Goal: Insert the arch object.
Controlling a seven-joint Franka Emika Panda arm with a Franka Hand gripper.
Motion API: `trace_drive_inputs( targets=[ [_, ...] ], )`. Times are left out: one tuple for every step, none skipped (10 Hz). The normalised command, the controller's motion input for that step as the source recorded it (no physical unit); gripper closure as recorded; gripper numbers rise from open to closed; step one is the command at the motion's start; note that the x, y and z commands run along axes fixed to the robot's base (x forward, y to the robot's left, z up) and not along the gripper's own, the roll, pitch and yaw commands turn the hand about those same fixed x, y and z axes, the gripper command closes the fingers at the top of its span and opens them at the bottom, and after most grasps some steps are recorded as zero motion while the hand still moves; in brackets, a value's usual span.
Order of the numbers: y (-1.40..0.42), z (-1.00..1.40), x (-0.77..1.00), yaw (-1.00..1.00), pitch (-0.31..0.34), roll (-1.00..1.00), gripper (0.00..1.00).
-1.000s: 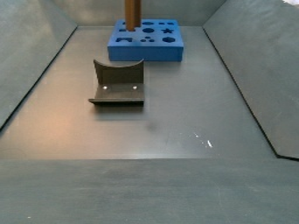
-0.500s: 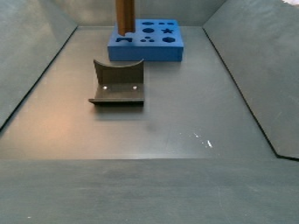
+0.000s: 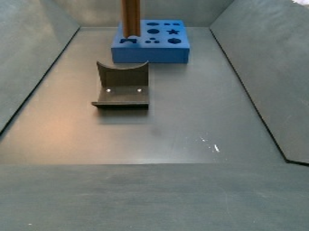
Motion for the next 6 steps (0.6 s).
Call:
trace_drive_inputs(
  targets=[
    [0.0,-0.09,0.0,-1.0,-0.04,0.12,1.0],
    [0.0,-0.09,0.0,-1.0,-0.037,0.12,1.0],
    [0.0,-0.09,0.0,-1.0,-0.04,0.12,1.0],
    [0.0,-0.09,0.0,-1.0,-0.04,0.12,1.0],
    [0.0,-0.1,0.0,-1.0,-0.034,0.13,1.0],
    [0.0,0.0,0.13,-0.17,0.076,0.02,1.0]
  ],
)
